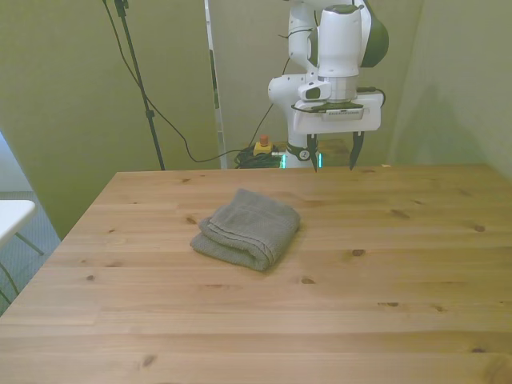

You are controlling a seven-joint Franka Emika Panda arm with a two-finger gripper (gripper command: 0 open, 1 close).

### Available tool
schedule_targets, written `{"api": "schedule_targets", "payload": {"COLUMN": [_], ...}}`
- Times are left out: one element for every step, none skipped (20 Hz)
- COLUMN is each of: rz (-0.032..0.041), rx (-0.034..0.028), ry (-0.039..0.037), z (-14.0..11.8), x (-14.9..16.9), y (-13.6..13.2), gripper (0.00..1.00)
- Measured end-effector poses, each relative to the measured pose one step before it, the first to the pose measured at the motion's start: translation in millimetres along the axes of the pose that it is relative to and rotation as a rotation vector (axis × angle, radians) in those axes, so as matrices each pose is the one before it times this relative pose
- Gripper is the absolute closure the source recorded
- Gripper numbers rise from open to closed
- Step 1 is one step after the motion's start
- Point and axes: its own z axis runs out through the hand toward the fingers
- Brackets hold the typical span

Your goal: Unfold the towel

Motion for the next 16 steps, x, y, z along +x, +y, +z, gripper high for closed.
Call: {"api": "schedule_targets", "payload": {"rz": [0.00116, -0.00045, 0.00475, 0.00689, 0.00894, 0.01365, 0.01695, 0.01682, 0.01694, 0.01730, 0.01840, 0.02278, 0.02483, 0.02077, 0.01857, 0.01678], "rx": [0.00117, 0.00768, 0.00238, 0.00345, 0.00381, 0.00429, 0.00553, 0.00680, 0.00656, 0.00515, 0.00416, 0.00398, 0.00555, 0.00639, 0.00887, 0.01188], "ry": [-0.00185, -0.01035, -0.00035, 0.00069, 0.00104, 0.00132, 0.00167, 0.00195, -0.00041, -0.00282, -0.00272, -0.00160, 0.00110, 0.00351, 0.00370, -0.00138], "z": [0.18, 0.57, -0.44, -1.15, -1.44, -1.56, -1.88, -2.01, -1.41, -0.74, -0.42, -0.54, -0.88, -1.22, -1.24, -0.36], "x": [0.32, 2.42, 2.09, 2.58, 3.35, 4.86, 5.82, 6.95, 8.24, 9.62, 9.47, 10.27, 10.02, 9.53, 9.44, 8.83], "y": [0.14, 2.11, 1.59, 1.52, 2.10, 3.46, 4.48, 5.58, 7.48, 9.36, 9.38, 10.37, 9.72, 8.71, 8.34, 7.87], "gripper": [0.00, 0.00, 0.00, 0.00, 0.00, 0.00, 0.00, 0.00, 0.00, 0.00, 0.00, 0.00, 0.00, 0.00, 0.00, 0.00]}}
